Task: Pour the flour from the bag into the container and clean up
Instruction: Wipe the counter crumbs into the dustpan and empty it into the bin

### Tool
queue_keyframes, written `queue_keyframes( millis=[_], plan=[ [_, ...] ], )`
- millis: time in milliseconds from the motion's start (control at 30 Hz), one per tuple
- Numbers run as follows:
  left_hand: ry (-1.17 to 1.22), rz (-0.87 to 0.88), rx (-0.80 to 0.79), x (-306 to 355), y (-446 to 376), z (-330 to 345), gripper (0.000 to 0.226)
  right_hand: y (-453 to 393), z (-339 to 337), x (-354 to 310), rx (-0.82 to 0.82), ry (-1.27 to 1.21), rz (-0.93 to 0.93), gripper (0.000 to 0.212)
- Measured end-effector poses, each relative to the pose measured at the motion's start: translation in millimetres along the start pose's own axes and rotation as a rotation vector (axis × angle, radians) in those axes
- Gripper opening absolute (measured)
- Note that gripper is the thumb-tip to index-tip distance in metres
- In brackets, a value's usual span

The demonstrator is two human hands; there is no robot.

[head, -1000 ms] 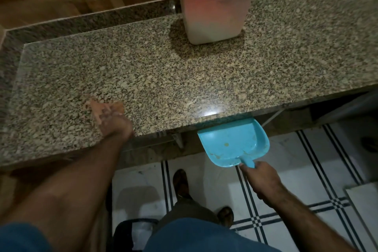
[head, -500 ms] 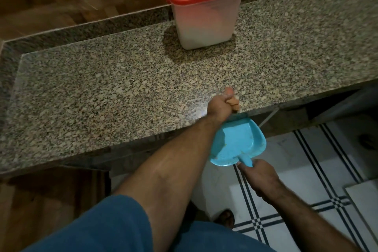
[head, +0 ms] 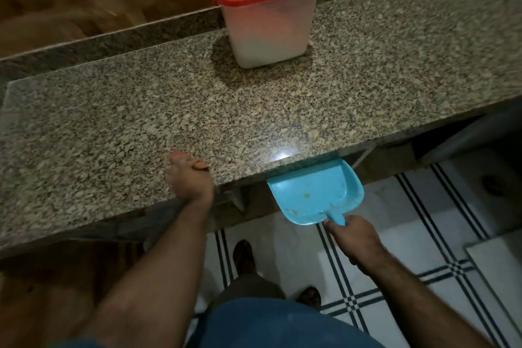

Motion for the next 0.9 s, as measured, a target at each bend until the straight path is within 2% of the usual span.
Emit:
queue_keyframes(
  millis=[33,67,133,167,200,233,300,333,400,467,500,533,567,633,667,700,733,767,800,900],
  plan=[
    [0.049,0.017,-0.086,24,14,25,0.018,0,0,-1,0.004,0.008,0.004,0.037],
    [0.157,0.059,-0.257,55,30,56,0.017,0,1,-1,0.004,0.016,0.007,0.037],
    [0.374,0.148,-0.724,130,75,107,0.018,1,0,-3,0.003,0.035,0.011,0.037],
    [0.448,0.183,-0.903,163,93,119,0.018,1,-1,-4,0.003,0.042,0.015,0.037],
    [0.552,0.184,-1.023,193,104,122,0.019,1,-2,-5,0.005,0.047,0.020,0.037],
    [0.647,0.132,-1.064,216,107,113,0.020,0,-4,-5,0.010,0.050,0.028,0.037],
    [0.803,0.044,-1.020,233,87,100,0.020,0,-10,-5,0.024,0.045,0.044,0.038],
    [0.801,0.113,-0.926,233,70,90,0.021,1,-14,-5,0.030,0.041,0.051,0.038],
    [0.641,0.344,-0.696,216,38,72,0.020,0,-20,-4,0.045,0.042,0.065,0.037],
    [0.348,0.449,-0.497,183,22,70,0.024,-1,-23,-3,0.065,0.060,0.095,0.036],
    [0.235,0.475,-0.447,168,27,74,0.024,0,-24,-3,0.073,0.065,0.111,0.036],
    [0.176,0.488,-0.456,158,39,85,0.024,0,-23,-3,0.079,0.065,0.120,0.036],
    [0.184,0.481,-0.551,161,60,89,0.024,0,-23,-4,0.085,0.063,0.124,0.037],
    [0.356,0.439,-0.826,180,110,115,0.025,1,-23,-8,0.093,0.053,0.136,0.037],
    [0.511,0.335,-0.957,197,128,124,0.024,2,-23,-10,0.095,0.048,0.144,0.037],
    [0.676,0.159,-1.087,216,140,129,0.022,3,-24,-12,0.097,0.045,0.152,0.037],
    [0.819,0.044,-1.143,233,141,135,0.021,4,-25,-14,0.100,0.043,0.162,0.036],
    [0.862,-0.003,-1.135,244,132,135,0.021,5,-27,-15,0.105,0.043,0.170,0.037],
    [0.859,0.020,-1.058,252,118,130,0.021,7,-28,-15,0.112,0.046,0.179,0.037],
    [0.723,0.213,-0.775,245,63,129,0.021,8,-33,-14,0.129,0.064,0.197,0.037]
  ],
)
Point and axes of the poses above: each hand's wrist, its own y-axis away from the middle knuckle, its own z-axis out of the palm, x = y × z, the point moved 8 cm from there along -y, towards the middle knuckle, and after that the axes turned 2 degrees about x, right-handed, at the moved point
